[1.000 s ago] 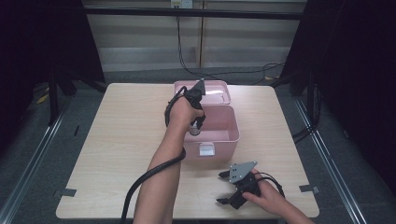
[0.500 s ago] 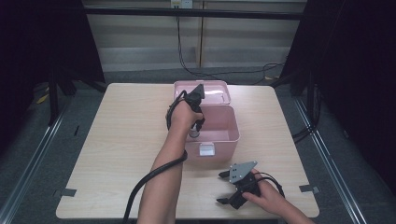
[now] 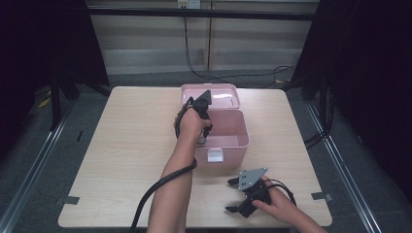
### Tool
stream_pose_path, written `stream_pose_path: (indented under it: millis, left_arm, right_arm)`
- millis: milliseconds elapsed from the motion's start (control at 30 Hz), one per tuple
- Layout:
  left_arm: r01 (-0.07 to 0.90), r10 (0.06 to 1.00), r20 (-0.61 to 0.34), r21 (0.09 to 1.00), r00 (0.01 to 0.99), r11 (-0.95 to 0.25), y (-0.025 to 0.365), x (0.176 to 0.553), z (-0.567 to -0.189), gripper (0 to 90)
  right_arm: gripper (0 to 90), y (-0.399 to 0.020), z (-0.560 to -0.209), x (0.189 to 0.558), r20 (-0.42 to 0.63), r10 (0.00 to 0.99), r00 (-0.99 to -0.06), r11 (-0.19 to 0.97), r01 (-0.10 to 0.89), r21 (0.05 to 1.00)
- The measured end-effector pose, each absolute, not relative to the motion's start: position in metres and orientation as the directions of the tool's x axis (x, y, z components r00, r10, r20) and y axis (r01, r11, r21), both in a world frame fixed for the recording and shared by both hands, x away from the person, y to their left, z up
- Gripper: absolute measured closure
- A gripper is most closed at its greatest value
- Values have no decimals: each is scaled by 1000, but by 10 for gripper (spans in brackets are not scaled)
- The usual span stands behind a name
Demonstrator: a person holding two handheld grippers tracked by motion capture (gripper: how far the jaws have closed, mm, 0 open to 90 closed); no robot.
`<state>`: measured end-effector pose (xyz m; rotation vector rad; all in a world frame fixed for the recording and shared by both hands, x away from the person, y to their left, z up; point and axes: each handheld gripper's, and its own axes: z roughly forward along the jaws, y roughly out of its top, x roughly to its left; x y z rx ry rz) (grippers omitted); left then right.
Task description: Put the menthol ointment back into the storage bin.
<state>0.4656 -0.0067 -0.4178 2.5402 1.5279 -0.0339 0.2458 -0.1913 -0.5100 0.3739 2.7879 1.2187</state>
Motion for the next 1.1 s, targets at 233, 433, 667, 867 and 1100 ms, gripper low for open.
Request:
stream_pose_path:
  millis: [233,433,667,867,1100]
  left_arm:
    - [880,878,-98,138,468,-454,-7,466,-422,506]
    - [882,881,-99,150,463,-447,-8,467,-425,506]
    - [876,876,-91,152,474,-458,-10,468,-428,506]
    - [882,882,-89,148,463,-448,-11,468,-432,505]
    - [879,880,-79,146,468,-454,-12,467,-433,504]
  right_arm:
    - [112,-191,-510,246,30,250,-968,653,192,733]
    - [112,-191,-510,246,30,250,-968,653,192,733]
    - [112,-191,-510,246,29,250,-968,653,191,733]
    - [112,-191,-510,246,30,251,-968,653,192,733]
    - [112,-191,-510,246,30,250,-968,653,192,733]
